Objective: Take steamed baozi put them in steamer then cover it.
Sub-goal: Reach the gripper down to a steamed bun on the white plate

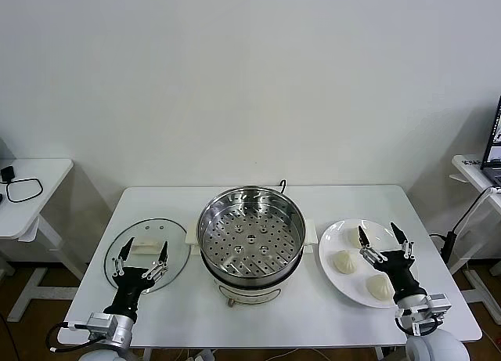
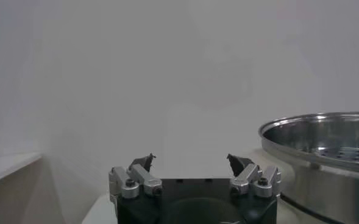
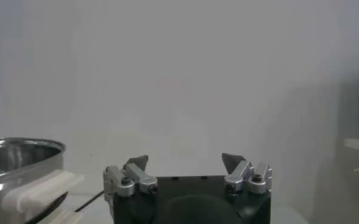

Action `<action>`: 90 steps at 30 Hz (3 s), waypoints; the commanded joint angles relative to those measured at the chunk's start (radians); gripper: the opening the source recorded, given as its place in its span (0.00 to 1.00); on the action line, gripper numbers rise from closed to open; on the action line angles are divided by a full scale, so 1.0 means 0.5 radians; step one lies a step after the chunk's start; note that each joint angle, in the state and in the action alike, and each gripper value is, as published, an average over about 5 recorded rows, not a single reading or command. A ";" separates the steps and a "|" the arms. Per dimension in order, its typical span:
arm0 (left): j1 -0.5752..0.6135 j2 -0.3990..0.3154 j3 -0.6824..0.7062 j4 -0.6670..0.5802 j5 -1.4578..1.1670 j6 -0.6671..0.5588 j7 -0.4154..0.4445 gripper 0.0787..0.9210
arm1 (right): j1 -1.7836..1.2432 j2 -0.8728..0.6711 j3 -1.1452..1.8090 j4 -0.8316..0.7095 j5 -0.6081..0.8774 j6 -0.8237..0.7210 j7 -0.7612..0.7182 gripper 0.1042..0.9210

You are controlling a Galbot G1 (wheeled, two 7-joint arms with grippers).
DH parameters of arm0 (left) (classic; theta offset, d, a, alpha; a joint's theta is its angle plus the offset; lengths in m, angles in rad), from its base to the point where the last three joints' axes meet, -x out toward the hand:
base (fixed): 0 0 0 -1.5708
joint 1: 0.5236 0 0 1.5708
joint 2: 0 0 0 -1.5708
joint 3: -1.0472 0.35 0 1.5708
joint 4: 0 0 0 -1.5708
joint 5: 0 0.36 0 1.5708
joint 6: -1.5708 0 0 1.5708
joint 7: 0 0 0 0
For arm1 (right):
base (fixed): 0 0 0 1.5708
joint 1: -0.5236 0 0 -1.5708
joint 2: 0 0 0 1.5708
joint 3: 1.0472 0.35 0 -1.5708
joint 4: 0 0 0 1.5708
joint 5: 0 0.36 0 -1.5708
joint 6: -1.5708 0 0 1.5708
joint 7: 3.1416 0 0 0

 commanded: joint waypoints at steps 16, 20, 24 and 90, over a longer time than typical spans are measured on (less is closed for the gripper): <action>-0.030 0.030 0.017 -0.051 0.030 -0.010 -0.004 0.88 | 0.495 -0.999 -0.243 -0.465 -1.011 -0.145 -0.343 0.88; -0.027 0.023 0.037 -0.054 0.037 -0.016 -0.005 0.88 | 0.774 -1.250 -0.518 -0.631 -1.188 -0.167 -0.702 0.88; -0.019 0.015 0.028 -0.059 0.038 -0.022 -0.005 0.88 | 1.183 -1.372 -0.913 -0.818 -1.254 -0.165 -1.119 0.88; 0.008 -0.035 0.033 -0.016 0.104 -0.079 -0.001 0.88 | 2.562 -0.629 -2.219 -1.879 -1.744 -0.109 -2.048 0.76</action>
